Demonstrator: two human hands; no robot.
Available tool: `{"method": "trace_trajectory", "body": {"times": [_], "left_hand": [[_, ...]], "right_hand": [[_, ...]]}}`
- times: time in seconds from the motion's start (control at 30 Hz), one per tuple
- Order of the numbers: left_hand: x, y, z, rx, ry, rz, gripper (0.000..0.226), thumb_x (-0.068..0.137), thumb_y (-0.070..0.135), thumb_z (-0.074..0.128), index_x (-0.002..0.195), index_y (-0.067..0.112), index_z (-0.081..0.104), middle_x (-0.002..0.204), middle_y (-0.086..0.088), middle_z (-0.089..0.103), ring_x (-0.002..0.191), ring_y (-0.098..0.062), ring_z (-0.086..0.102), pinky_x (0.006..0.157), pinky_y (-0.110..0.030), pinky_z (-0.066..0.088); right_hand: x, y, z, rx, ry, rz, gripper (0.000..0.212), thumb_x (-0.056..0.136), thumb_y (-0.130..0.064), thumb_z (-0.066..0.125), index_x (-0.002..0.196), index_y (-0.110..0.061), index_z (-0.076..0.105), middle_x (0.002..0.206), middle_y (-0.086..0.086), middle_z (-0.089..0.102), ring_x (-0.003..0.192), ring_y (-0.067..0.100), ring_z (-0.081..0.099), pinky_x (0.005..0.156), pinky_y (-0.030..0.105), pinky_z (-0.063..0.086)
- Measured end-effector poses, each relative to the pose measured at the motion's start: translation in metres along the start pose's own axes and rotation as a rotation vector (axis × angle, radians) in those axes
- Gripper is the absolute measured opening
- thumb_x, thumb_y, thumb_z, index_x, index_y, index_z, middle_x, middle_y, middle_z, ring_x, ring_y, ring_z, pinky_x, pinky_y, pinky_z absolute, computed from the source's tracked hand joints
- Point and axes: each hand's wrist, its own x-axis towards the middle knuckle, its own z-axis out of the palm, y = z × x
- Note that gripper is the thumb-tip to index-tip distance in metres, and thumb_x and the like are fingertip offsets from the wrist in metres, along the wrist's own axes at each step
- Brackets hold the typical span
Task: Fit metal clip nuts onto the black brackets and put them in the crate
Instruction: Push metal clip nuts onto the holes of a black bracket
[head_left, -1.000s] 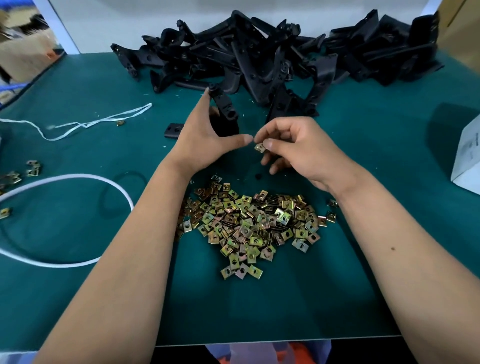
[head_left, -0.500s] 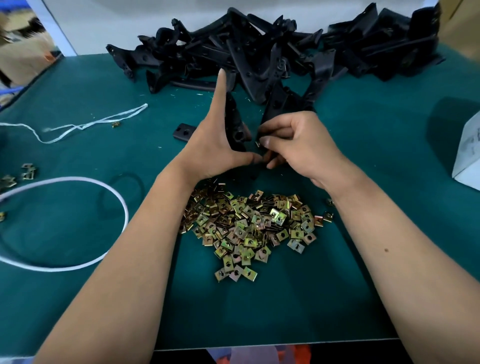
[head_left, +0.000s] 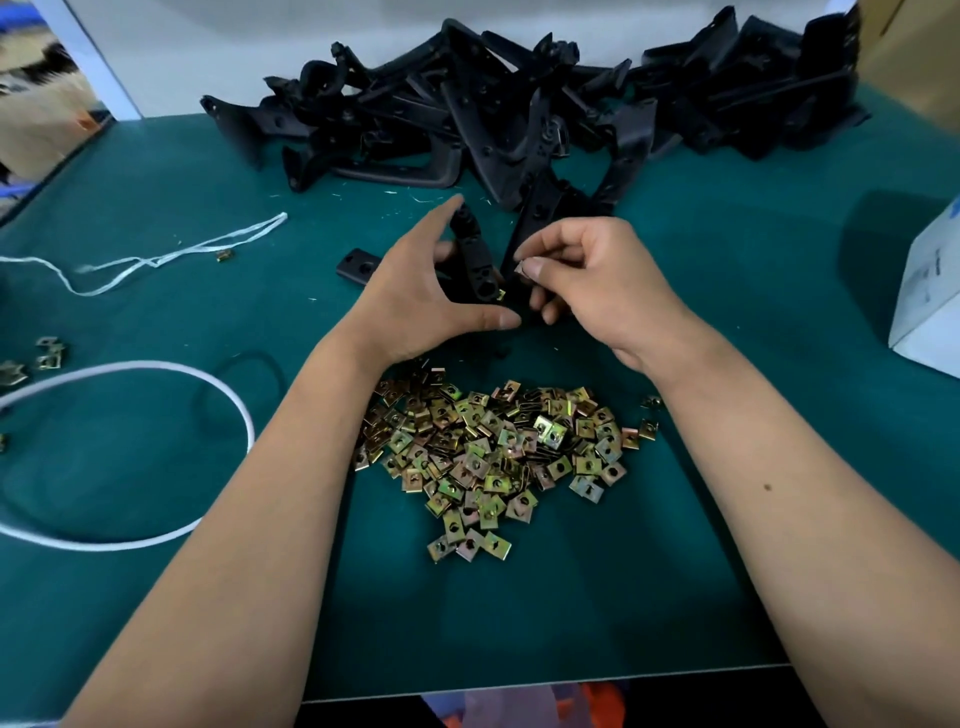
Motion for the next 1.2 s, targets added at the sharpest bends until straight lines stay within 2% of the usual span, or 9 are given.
{"method": "trace_trajectory", "body": {"times": [0.13,0.3,0.5,0.63,0.73,0.87,1.0,1.13,1.2], "left_hand": [[-0.004,0.004,0.001,0.107,0.096,0.08,0.13,0.055,0.046,0.099,0.161,0.027,0.025,0.137,0.003,0.062,0.131,-0.01,0.054,0.113,-0.029,0.041],[0.0,0.004,0.005,0.115,0.119,0.142,0.131,0.053,0.043,0.1,0.161,0.024,0.028,0.113,0.013,0.066,0.108,0.013,0.058,0.091,0.002,0.034],[0.0,0.0,0.006,0.112,0.134,0.17,0.131,0.053,0.041,0.101,0.16,0.023,0.029,0.111,0.013,0.069,0.107,0.004,0.061,0.089,0.002,0.036],[0.001,-0.002,0.008,0.119,0.14,0.187,0.131,0.052,0.041,0.101,0.16,0.023,0.029,0.104,0.023,0.064,0.1,0.016,0.059,0.087,0.004,0.034],[0.002,-0.002,0.009,0.135,0.154,0.191,0.133,0.05,0.043,0.101,0.16,0.025,0.029,0.101,0.026,0.062,0.101,0.014,0.059,0.085,0.006,0.034],[0.001,-0.002,0.009,0.142,0.177,0.187,0.133,0.049,0.042,0.102,0.159,0.024,0.03,0.093,0.031,0.057,0.094,0.031,0.051,0.079,0.008,0.033],[0.0,0.003,0.009,0.154,0.151,0.173,0.136,0.048,0.042,0.102,0.16,0.024,0.027,0.096,0.024,0.063,0.097,0.01,0.06,0.084,0.002,0.039],[-0.002,0.012,0.009,0.203,0.105,0.177,0.138,0.05,0.041,0.102,0.162,0.024,0.023,0.115,-0.002,0.072,0.115,-0.018,0.066,0.102,-0.037,0.052],[-0.003,0.015,0.01,0.215,0.102,0.178,0.138,0.05,0.039,0.103,0.161,0.023,0.024,0.114,-0.002,0.073,0.113,-0.019,0.067,0.1,-0.04,0.053]], "right_hand": [[-0.002,0.0,0.002,0.159,-0.039,0.039,0.023,0.099,0.002,0.06,0.096,-0.012,0.078,0.076,0.004,0.071,0.068,0.011,0.067,0.066,0.021,0.055],[-0.002,-0.004,0.005,0.28,-0.009,0.059,0.018,0.094,0.007,0.066,0.101,-0.007,0.074,0.081,0.008,0.073,0.07,0.014,0.071,0.065,0.023,0.058],[-0.004,-0.004,0.006,0.336,0.059,0.102,0.014,0.088,0.005,0.075,0.101,0.0,0.071,0.079,0.012,0.074,0.065,0.018,0.072,0.062,0.025,0.059],[-0.005,-0.006,0.008,0.354,0.076,0.114,0.014,0.086,0.006,0.076,0.098,0.001,0.072,0.08,0.015,0.075,0.065,0.02,0.072,0.063,0.026,0.06],[-0.005,-0.007,0.009,0.368,0.079,0.129,0.014,0.086,0.008,0.076,0.096,0.0,0.072,0.079,0.015,0.074,0.063,0.02,0.071,0.063,0.026,0.059],[-0.004,-0.007,0.009,0.384,0.048,0.154,0.016,0.086,0.01,0.073,0.095,-0.002,0.07,0.076,0.011,0.073,0.061,0.016,0.069,0.061,0.024,0.057],[-0.006,-0.008,0.01,0.359,0.031,0.163,0.02,0.084,0.011,0.074,0.096,-0.003,0.068,0.072,0.009,0.072,0.06,0.015,0.068,0.058,0.022,0.055],[-0.007,-0.009,0.011,0.301,0.025,0.134,0.024,0.082,0.011,0.076,0.096,-0.006,0.066,0.066,0.004,0.07,0.057,0.015,0.064,0.052,0.023,0.05],[-0.007,-0.009,0.009,0.275,0.017,0.113,0.024,0.082,0.01,0.076,0.095,-0.007,0.066,0.064,0.003,0.067,0.055,0.013,0.063,0.051,0.021,0.047]]}}
